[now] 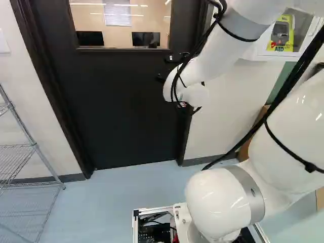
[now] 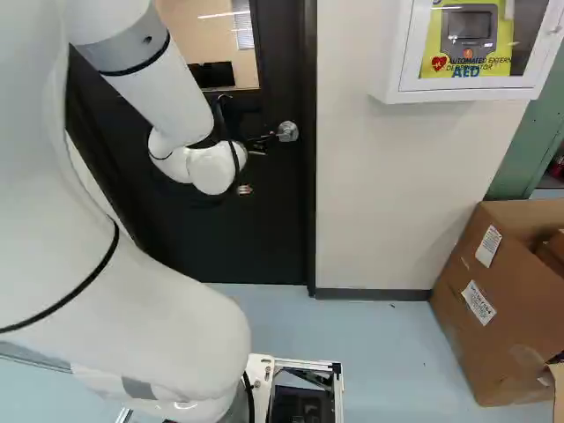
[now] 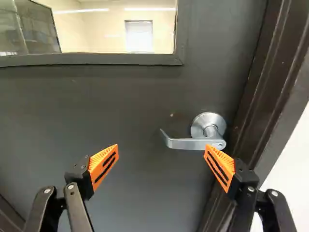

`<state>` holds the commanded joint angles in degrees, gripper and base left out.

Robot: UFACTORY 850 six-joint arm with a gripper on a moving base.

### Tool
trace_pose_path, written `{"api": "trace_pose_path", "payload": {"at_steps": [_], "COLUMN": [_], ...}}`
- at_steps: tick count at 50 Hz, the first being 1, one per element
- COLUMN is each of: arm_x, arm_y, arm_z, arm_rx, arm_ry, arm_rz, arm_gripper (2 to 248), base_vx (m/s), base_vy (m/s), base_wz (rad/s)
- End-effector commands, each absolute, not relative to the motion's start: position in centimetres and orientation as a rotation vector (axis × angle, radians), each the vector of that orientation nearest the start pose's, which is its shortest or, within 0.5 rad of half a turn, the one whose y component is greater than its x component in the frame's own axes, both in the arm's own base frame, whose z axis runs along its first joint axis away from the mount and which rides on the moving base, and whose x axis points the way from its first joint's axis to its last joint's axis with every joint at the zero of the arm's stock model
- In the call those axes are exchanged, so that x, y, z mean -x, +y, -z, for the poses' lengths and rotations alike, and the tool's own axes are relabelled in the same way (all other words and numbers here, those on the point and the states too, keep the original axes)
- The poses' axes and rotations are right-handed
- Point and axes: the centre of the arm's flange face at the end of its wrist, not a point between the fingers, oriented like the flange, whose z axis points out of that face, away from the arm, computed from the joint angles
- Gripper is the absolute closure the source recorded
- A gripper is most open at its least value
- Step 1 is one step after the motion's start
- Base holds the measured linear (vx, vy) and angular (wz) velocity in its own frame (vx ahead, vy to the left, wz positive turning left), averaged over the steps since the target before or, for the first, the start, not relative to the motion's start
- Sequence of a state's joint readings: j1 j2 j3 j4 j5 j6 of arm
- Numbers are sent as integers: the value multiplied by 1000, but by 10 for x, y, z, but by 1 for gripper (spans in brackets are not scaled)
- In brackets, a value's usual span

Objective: Open the door and move inside

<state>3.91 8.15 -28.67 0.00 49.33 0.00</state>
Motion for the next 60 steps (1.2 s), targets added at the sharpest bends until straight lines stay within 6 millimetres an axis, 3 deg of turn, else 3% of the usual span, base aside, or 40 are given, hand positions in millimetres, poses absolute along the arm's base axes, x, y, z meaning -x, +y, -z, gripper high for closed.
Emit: {"api": "trace_pose_path", "payload": {"at_steps": [34, 45, 60], "arm_x": [-475, -482, -486], "arm_y": [44, 51, 55], "arm_z": [-517, -519, -506], "arm_rx": [2328, 2326, 2349], "arm_ry": [-108, -122, -134], "arm_rz": [2015, 2005, 1969], "arm_gripper": [3, 3, 3], "base_vx": [0, 0, 0], "base_vy": [0, 0, 0], "base_wz": [0, 0, 0]}}
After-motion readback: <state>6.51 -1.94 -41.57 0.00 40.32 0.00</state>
